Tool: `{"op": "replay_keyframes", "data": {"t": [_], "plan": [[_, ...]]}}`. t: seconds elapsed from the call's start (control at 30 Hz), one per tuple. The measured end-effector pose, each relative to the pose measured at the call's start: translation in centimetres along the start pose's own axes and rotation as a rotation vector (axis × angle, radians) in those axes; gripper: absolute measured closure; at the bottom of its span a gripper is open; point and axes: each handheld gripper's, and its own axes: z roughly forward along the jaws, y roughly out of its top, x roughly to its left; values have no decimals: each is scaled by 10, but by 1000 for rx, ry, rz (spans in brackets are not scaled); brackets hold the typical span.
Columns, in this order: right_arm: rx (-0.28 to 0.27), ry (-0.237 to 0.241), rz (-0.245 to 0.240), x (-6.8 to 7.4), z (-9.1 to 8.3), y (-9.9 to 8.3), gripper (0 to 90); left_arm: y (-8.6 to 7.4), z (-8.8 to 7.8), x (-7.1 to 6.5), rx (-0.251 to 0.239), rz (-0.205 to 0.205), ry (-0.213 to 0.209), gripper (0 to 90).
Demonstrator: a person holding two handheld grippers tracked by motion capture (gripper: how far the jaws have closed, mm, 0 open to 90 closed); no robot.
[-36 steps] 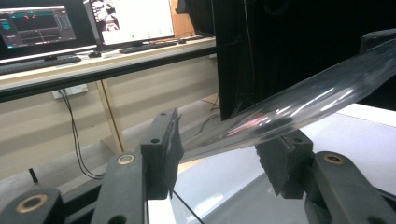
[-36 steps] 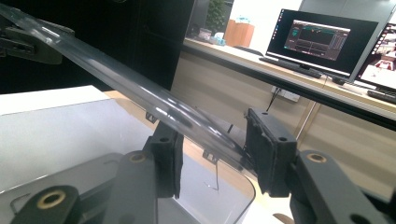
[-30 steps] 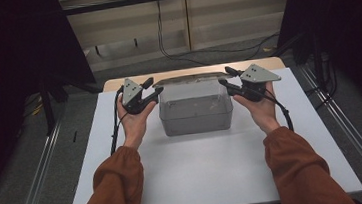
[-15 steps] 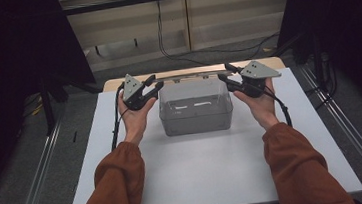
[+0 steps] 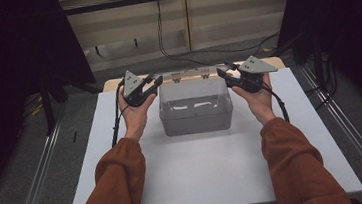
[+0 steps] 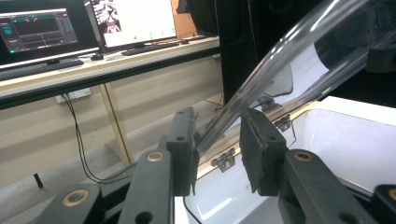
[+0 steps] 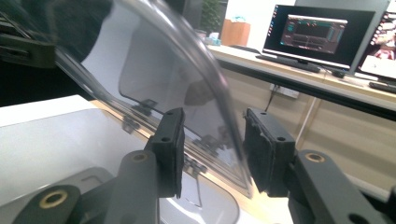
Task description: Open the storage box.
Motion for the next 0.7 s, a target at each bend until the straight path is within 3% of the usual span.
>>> {"op": "replay_keyframes", "data": {"t": [0.7], "plan": [[21,6,23,-9,21,-3,582,1,10,7,14,-10,12,697]]}}
